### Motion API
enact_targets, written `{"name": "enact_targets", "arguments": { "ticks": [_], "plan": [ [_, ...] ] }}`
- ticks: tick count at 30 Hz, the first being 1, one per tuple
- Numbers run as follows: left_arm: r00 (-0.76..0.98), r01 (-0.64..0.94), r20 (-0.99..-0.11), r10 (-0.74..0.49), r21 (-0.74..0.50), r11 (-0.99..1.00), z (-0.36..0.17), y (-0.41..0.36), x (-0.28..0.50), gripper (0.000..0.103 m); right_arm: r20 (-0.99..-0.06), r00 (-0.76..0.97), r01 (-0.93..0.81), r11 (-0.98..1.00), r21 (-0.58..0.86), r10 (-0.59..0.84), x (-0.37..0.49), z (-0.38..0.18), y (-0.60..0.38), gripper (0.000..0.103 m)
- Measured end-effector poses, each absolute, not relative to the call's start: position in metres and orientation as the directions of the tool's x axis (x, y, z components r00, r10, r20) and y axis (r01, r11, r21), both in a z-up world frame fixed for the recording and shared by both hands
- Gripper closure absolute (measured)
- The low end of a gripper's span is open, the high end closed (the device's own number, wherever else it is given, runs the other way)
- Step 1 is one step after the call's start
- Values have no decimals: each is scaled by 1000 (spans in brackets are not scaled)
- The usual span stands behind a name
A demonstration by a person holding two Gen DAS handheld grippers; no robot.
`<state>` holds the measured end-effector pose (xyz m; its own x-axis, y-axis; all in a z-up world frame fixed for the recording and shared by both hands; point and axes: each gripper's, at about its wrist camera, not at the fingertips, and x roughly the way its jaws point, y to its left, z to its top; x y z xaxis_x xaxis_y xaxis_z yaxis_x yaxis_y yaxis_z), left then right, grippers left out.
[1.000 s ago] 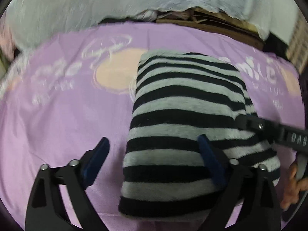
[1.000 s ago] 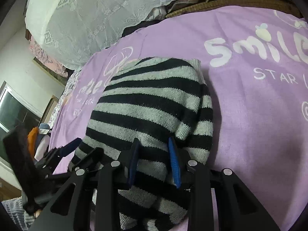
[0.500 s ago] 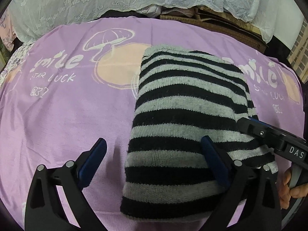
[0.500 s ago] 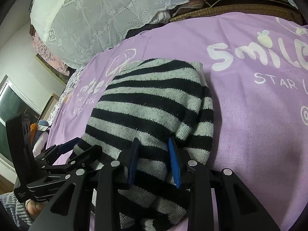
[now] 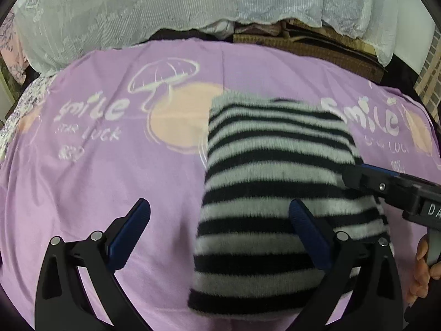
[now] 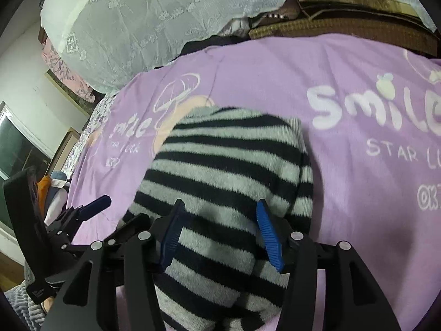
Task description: Fold small clothes
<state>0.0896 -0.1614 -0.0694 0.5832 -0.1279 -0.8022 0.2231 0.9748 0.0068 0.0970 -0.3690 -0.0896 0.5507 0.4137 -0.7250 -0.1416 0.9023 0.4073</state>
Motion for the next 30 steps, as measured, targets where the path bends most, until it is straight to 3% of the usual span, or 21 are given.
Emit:
{"name": "enact_targets", "arguments": {
  "ticks": [10, 15, 26, 30],
  "plan": [
    [570, 230, -810, -136, -1, 973, -70, -163, 128, 4, -753, 555, -105, 928, 357, 353, 134, -91, -366, 43],
    [551, 230, -822, -147, -20, 973, -82, -164, 136, 4, -778, 544, -97, 945, 313, 314, 139, -106, -359, 32],
    [531, 236, -832, -160, -35, 971, -92, -164, 135, 4, -762, 578, -145, 956, 256, 292, 129, -119, -357, 31],
    [490, 251, -842, -225, -110, 962, -78, -152, 130, 5, -751, 574, -139, 943, 304, 327, 113, -106, -373, 29]
  ]
}}
